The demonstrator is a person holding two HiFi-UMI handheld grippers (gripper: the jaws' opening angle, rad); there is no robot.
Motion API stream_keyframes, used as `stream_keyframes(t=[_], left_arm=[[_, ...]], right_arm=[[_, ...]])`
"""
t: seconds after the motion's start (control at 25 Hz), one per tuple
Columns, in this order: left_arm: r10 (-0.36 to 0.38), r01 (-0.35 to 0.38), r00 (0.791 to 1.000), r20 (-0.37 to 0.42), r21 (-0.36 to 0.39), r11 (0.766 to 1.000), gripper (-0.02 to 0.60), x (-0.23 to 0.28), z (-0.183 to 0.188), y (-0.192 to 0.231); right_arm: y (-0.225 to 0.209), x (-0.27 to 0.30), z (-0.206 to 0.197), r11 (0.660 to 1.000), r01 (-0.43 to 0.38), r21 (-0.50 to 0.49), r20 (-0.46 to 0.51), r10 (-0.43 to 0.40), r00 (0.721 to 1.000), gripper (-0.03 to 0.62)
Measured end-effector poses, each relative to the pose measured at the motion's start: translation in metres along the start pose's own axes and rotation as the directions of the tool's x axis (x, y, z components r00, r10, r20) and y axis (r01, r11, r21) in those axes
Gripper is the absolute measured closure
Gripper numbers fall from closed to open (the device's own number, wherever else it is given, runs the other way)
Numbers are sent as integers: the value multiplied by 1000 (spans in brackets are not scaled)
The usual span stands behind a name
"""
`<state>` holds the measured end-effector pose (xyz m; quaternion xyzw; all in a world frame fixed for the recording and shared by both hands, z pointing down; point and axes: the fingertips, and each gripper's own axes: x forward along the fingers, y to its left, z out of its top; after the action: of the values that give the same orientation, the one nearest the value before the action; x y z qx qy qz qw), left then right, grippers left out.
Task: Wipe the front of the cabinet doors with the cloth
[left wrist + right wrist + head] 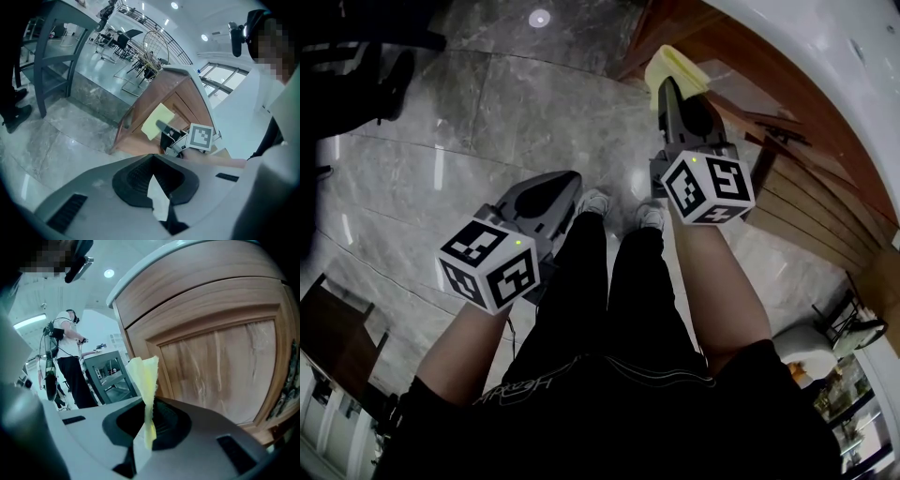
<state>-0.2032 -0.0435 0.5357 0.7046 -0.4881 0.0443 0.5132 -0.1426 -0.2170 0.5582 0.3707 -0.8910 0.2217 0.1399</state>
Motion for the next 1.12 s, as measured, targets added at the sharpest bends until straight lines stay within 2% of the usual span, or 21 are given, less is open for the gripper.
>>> stream_keyframes(t=[0.48, 1.12], left_arm=[[-27, 28, 999, -42, 20, 999, 575, 29, -6, -30], [-71, 82, 990, -126, 87, 993, 575, 79, -23, -84]], right_arm=[[-38, -23, 5, 999, 38, 14, 22, -38, 999, 553], [-115, -84, 1, 986, 157, 46, 59, -160, 985, 553]])
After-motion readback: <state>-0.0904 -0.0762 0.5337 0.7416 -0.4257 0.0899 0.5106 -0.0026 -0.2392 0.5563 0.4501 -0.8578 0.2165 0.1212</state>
